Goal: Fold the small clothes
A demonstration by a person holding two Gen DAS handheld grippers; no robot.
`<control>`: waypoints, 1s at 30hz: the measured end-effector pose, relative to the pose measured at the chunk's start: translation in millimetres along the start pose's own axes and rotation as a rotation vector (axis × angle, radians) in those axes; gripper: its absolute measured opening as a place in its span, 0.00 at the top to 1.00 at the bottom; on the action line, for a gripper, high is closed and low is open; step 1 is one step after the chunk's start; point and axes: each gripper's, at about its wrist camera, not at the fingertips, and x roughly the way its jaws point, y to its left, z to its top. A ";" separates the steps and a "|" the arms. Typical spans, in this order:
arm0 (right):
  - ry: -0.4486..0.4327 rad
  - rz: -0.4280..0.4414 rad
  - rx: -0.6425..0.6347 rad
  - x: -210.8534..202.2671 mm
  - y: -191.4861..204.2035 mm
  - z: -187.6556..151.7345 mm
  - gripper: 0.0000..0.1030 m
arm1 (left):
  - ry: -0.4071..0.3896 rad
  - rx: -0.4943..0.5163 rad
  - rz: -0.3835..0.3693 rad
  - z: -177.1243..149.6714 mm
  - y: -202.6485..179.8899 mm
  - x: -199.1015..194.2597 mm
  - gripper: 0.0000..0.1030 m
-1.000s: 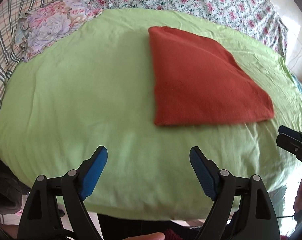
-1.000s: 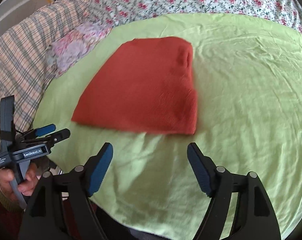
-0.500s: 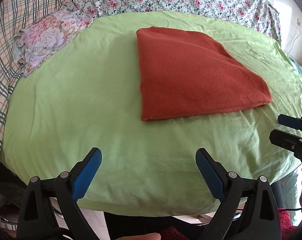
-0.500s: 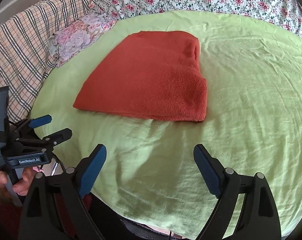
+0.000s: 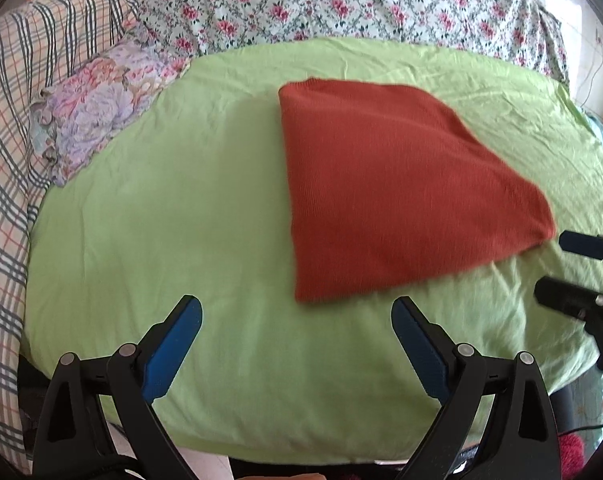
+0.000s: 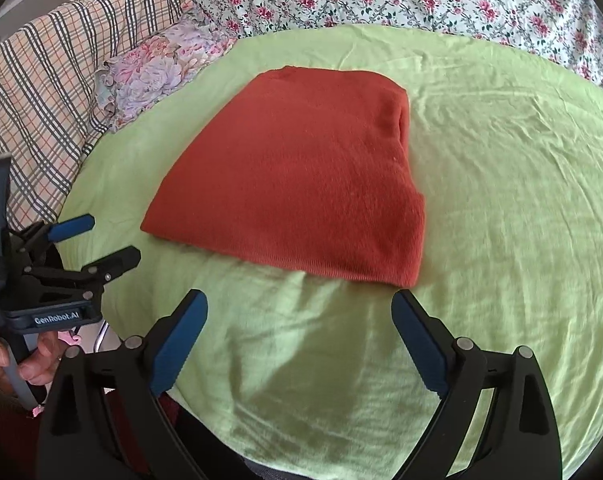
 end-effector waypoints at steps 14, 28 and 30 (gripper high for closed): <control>-0.004 0.002 0.001 7.6 -2.8 21.6 0.05 | 0.007 0.027 0.006 21.3 -9.9 11.4 0.05; 0.035 0.006 -0.009 18.5 -8.8 39.1 0.03 | 0.049 0.067 0.001 36.5 -17.0 24.0 0.05; 0.045 0.006 -0.012 20.3 -8.1 41.3 0.02 | 0.052 0.068 0.004 37.4 -16.2 24.7 0.05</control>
